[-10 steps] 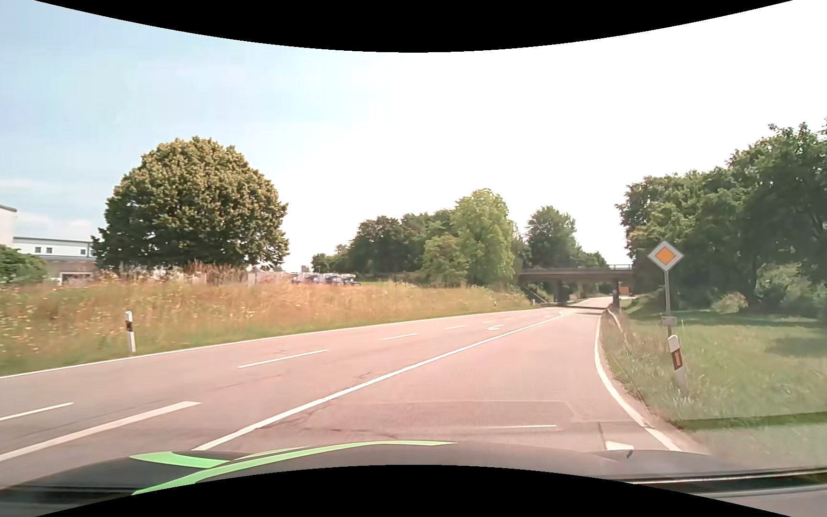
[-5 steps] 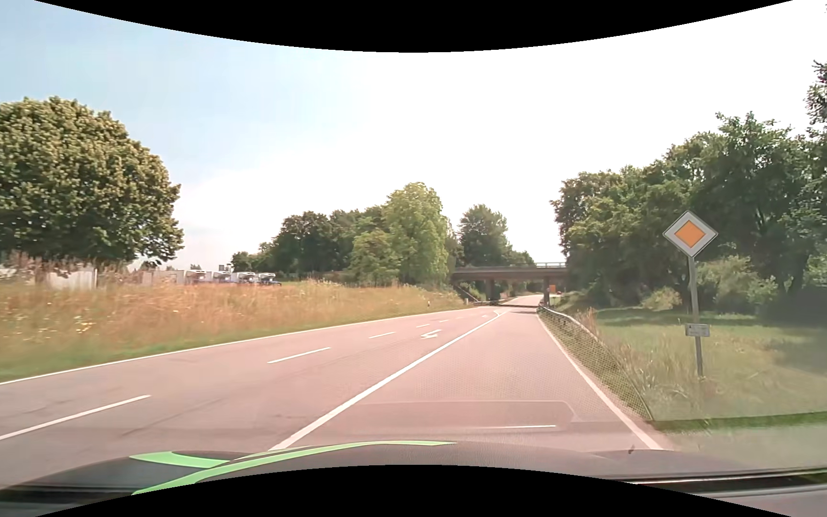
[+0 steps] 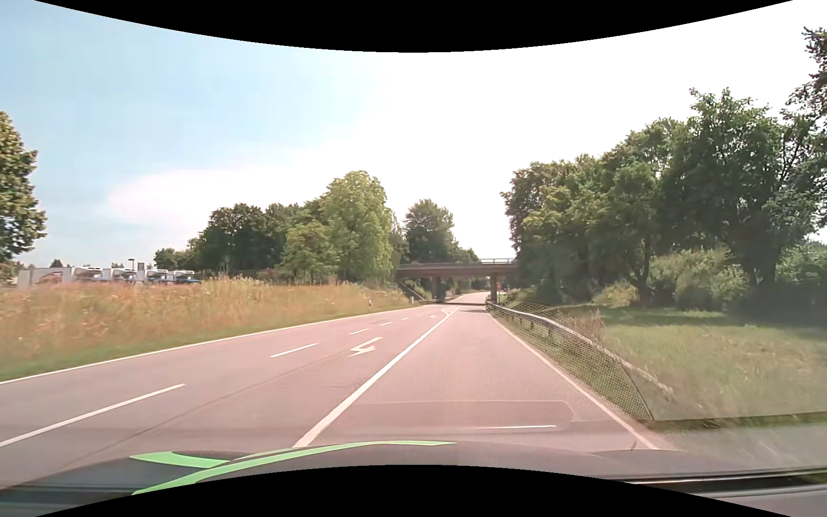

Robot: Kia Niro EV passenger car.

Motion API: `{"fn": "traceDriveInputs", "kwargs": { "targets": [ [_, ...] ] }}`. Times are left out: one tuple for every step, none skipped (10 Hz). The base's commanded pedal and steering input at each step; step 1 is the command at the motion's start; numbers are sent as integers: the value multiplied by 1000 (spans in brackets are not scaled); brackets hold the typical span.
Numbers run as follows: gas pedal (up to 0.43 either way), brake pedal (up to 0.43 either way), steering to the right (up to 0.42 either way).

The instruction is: Follow the waypoints while adhering to traffic rules and regulations

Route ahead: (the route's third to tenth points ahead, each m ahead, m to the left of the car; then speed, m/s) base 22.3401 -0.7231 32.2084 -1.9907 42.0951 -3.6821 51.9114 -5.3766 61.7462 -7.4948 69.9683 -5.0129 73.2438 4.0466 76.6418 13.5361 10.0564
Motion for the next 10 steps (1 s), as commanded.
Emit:
{"fn": "traceDriveInputs", "kwargs": {
  "targets": [
    [260,0,92],
    [260,0,81],
    [260,0,71],
    [260,0,61],
    [260,0,47],
    [260,0,32],
    [260,0,21],
    [260,0,15],
    [260,0,11],
    [260,0,11]
  ]
}}
